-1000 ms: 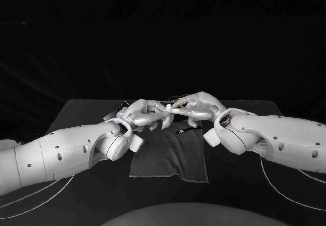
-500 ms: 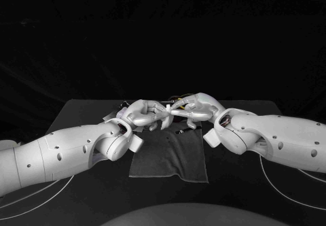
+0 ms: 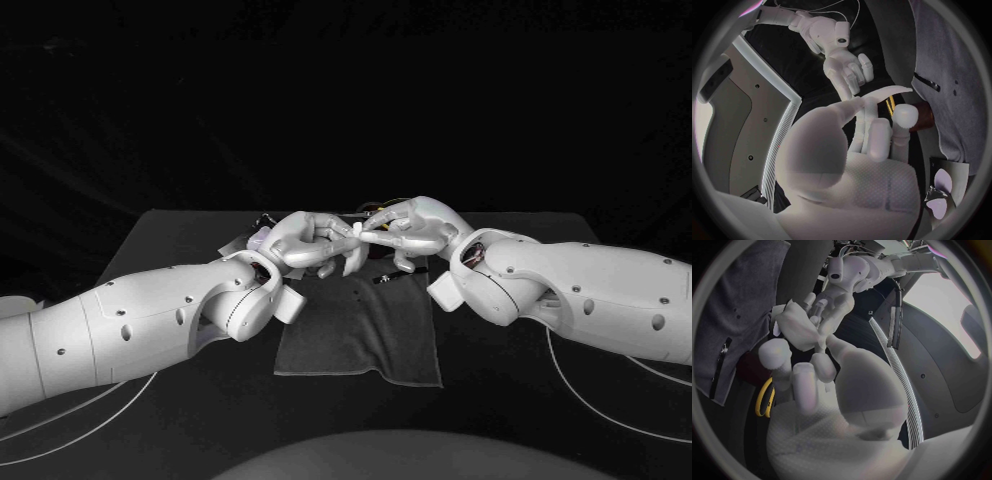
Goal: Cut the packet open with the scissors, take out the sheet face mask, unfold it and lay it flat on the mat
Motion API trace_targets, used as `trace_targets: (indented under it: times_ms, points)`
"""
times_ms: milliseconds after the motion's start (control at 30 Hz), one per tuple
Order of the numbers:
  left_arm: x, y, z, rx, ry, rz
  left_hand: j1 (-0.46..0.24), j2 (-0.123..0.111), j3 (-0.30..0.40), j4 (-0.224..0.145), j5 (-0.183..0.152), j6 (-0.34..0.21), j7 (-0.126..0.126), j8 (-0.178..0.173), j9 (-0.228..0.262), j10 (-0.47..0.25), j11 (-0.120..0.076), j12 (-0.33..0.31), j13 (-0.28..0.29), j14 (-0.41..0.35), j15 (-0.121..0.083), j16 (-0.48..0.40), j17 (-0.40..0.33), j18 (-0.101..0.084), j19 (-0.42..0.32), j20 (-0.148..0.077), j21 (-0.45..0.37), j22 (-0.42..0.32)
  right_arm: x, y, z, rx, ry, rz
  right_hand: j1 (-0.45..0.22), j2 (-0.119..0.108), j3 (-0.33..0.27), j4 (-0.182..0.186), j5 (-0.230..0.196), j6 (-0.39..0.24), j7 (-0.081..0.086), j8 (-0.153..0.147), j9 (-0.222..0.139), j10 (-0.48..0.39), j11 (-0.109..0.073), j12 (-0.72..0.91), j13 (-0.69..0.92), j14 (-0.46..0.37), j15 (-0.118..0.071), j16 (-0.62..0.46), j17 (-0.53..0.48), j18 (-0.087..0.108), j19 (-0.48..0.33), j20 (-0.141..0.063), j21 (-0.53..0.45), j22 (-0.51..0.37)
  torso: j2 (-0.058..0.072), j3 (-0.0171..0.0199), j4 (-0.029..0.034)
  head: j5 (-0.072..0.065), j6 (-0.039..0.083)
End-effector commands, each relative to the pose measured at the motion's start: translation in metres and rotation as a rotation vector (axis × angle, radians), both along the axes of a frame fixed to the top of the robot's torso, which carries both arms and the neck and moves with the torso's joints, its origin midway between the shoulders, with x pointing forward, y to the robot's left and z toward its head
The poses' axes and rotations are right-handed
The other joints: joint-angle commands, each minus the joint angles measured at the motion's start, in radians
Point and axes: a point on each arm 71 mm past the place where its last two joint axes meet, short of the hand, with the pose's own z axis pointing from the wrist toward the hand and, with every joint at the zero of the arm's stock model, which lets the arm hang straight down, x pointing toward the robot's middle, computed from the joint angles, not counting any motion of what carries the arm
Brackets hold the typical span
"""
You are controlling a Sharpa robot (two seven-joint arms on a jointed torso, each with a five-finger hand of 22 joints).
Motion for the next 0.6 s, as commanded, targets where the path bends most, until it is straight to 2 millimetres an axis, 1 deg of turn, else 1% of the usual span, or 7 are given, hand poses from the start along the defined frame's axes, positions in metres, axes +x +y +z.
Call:
trace_targets:
  times_ms: [33, 100, 167, 200, 333, 400, 600]
  points:
    - [-0.0012, -0.0026, 0.0015, -0.003, -0.007, -0.027, 0.003, 0.003, 0.004, 0.0, 0.003, -0.001, 0.004, 0.004, 0.001, 0.007, -0.003, -0.005, -0.001, -0.003, -0.003, -0.005, 0.0, -0.004, -0.003, -0.005, -0.001, 0.002, 0.0, 0.001, 0.0016, 0.01, -0.013, -0.008, 0.009, 0.02, 0.005, 0.002, 0.004, 0.028, -0.01, 0.013, 0.004, 0.016, -0.009, 0.016, 0.007, 0.053, -0.01, 0.012, 0.118, 0.001, 0.015, -0.005, 0.023, 0.01, 0.0, 0.0005, -0.0007, 0.002, 0.0]
    - [-0.001, -0.0024, 0.0014, -0.003, -0.008, -0.025, 0.003, 0.003, 0.004, 0.0, 0.003, -0.001, 0.004, 0.004, 0.001, 0.007, -0.003, -0.005, -0.001, -0.003, -0.003, -0.005, 0.0, -0.004, -0.003, -0.005, -0.001, 0.002, -0.0001, 0.0013, 0.0021, 0.013, -0.018, -0.01, 0.017, 0.028, 0.009, -0.001, 0.004, 0.045, -0.018, 0.021, 0.007, 0.025, -0.016, 0.025, 0.012, 0.056, -0.015, 0.018, 0.124, -0.001, 0.021, -0.011, 0.035, 0.015, 0.0, 0.0006, -0.0011, 0.002, -0.001]
    - [-0.0009, -0.0023, 0.0014, -0.002, -0.008, -0.024, 0.003, 0.002, 0.003, 0.0, 0.003, -0.001, 0.004, 0.004, 0.001, 0.008, -0.003, -0.005, -0.001, -0.003, -0.003, -0.005, 0.001, -0.005, -0.002, -0.005, 0.0, 0.003, -0.0002, 0.0014, 0.0025, 0.015, -0.022, -0.012, 0.033, 0.04, 0.018, -0.009, 0.004, 0.071, -0.032, 0.037, 0.013, 0.035, -0.027, 0.035, 0.016, 0.061, -0.023, 0.025, 0.132, -0.003, 0.029, -0.018, 0.052, 0.022, -0.001, 0.0007, -0.001, 0.002, -0.001]
    - [-0.0009, -0.0022, 0.0014, -0.002, -0.008, -0.024, 0.003, 0.002, 0.003, 0.0, 0.003, -0.001, 0.004, 0.004, 0.001, 0.008, -0.003, -0.005, -0.001, -0.003, -0.003, -0.005, 0.001, -0.005, -0.002, -0.005, 0.0, 0.003, -0.0002, 0.0014, 0.0026, 0.015, -0.023, -0.012, 0.035, 0.041, 0.019, -0.01, 0.004, 0.073, -0.033, 0.038, 0.014, 0.037, -0.028, 0.037, 0.017, 0.062, -0.024, 0.026, 0.133, -0.004, 0.03, -0.018, 0.054, 0.023, -0.001, 0.0009, -0.0009, 0.002, -0.001]
    - [-0.0008, -0.0022, 0.0013, -0.002, -0.007, -0.024, 0.003, 0.002, 0.003, 0.0, 0.003, -0.001, 0.004, 0.004, 0.001, 0.008, -0.003, -0.005, -0.001, -0.003, -0.003, -0.005, 0.001, -0.005, -0.002, -0.005, 0.0, 0.003, 0.0003, 0.0006, 0.0032, 0.015, -0.033, -0.022, 0.072, 0.062, 0.047, -0.037, 0.004, 0.104, -0.058, 0.071, 0.029, 0.071, -0.05, 0.073, 0.041, 0.074, -0.042, 0.049, 0.16, -0.011, 0.049, -0.034, 0.097, 0.041, -0.001, 0.001, -0.0014, 0.001, 0.0]
    - [-0.0009, -0.0025, 0.0014, -0.003, -0.007, -0.025, 0.003, 0.002, 0.003, 0.0, 0.003, -0.001, 0.004, 0.004, 0.001, 0.008, -0.003, -0.005, -0.001, -0.003, -0.003, -0.005, 0.001, -0.005, -0.002, -0.005, 0.0, 0.003, 0.0006, 0.0, 0.0035, 0.011, -0.04, -0.026, 0.08, 0.067, 0.063, -0.048, 0.004, 0.109, -0.063, 0.085, 0.038, 0.088, -0.055, 0.092, 0.053, 0.076, -0.046, 0.051, 0.164, -0.015, 0.058, -0.04, 0.118, 0.05, -0.001, 0.001, -0.0011, 0.001, -0.001]
    - [-0.001, -0.0026, 0.0014, -0.004, -0.006, -0.025, 0.002, -0.002, 0.001, -0.001, 0.003, -0.001, 0.004, 0.005, 0.001, 0.008, -0.001, -0.008, -0.002, -0.003, -0.002, -0.005, 0.0, -0.005, -0.003, -0.005, -0.002, 0.002, 0.0011, -0.0015, 0.0037, 0.006, -0.049, -0.034, 0.077, 0.068, 0.074, -0.053, 0.004, 0.108, -0.065, 0.095, 0.043, 0.096, -0.057, 0.097, 0.057, 0.078, -0.048, 0.055, 0.169, -0.018, 0.064, -0.043, 0.132, 0.056, 0.0, 0.0011, -0.0006, 0.0, -0.001]
